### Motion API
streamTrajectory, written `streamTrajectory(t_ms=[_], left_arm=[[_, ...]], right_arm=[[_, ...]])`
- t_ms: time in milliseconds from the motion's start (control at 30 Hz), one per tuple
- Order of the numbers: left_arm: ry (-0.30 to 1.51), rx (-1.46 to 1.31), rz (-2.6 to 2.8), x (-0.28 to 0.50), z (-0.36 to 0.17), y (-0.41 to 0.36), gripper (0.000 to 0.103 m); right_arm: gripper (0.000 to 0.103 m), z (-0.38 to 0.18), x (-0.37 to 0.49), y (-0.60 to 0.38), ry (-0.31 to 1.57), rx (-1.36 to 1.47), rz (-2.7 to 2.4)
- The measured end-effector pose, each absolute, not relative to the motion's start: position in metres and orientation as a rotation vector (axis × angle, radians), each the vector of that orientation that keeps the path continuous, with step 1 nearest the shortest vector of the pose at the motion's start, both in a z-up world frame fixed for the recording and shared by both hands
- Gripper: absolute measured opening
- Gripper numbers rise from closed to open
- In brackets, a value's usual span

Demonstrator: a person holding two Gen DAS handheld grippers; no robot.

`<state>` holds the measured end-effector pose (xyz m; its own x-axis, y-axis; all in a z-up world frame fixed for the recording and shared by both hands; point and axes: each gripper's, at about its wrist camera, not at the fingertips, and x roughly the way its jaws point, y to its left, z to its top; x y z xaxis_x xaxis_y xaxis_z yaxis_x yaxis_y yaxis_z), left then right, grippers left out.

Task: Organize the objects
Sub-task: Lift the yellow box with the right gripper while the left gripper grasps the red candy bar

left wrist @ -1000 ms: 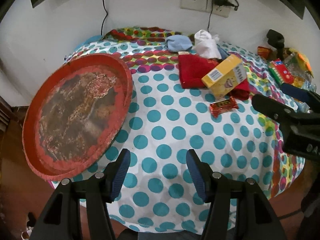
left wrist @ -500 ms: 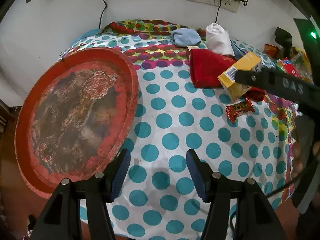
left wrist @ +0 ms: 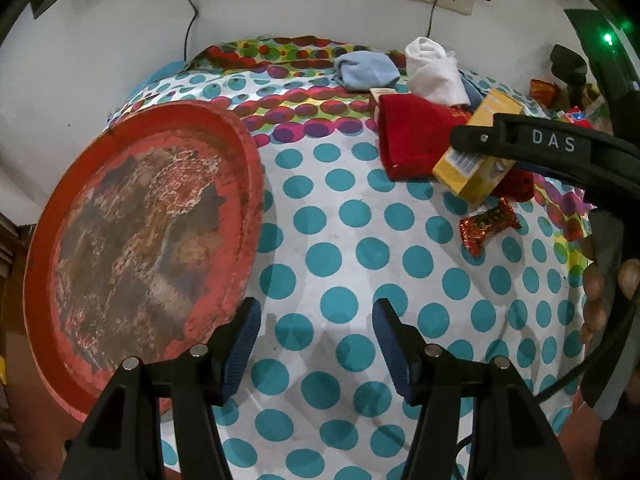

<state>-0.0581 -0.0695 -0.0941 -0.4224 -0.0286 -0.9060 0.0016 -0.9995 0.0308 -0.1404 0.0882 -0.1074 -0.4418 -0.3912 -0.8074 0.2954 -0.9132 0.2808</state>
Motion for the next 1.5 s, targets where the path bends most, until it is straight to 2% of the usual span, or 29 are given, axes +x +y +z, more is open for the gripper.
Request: streamTrajectory(t_ms=[367, 467, 700, 867, 1100, 1200, 1433, 1500], left_arm=[[-0.205, 1.751, -2.801, -0.071, -0.093, -0.026, 0.06], [-0.256, 1.828, -2.924, -0.078, -0.095, -0.006, 0.06], [-0.564, 1.932, -3.061, -0.099, -0.102, 0.037, 0.06], [-0.615, 2.025, -3.068, -0.117, -0.108, 0.046, 0.06], [-0.781, 2.047, -2.997, -0.122, -0.123, 0.061, 0.06], [-0.788, 2.063, -2.985, -0.122, -0.127, 0.063, 0.06], [-0.674, 2.081, -2.983, -0.126, -0.131, 0.061, 0.059], [-0.652, 2.072, -2.98, -0.125, -0.131, 0.063, 0.053]], right_arm=[[0.057, -0.062, -0.115, 0.125, 0.002, 1.225, -2.453], [0.057, -0.051, -0.11, 0.154, -0.049, 1.215, -2.48], [0.057, -0.045, -0.1, 0.202, -0.121, 1.21, -2.528], [0.057, -0.049, -0.096, 0.217, -0.172, 1.214, -2.526], [0.057, -0.048, -0.094, 0.219, -0.197, 1.185, -2.511], [0.057, -0.048, -0.094, 0.217, -0.193, 1.178, -2.505], [0.057, -0.051, -0.092, 0.219, -0.218, 1.179, -2.497], [0.057, -0.052, -0.091, 0.221, -0.227, 1.185, -2.493]])
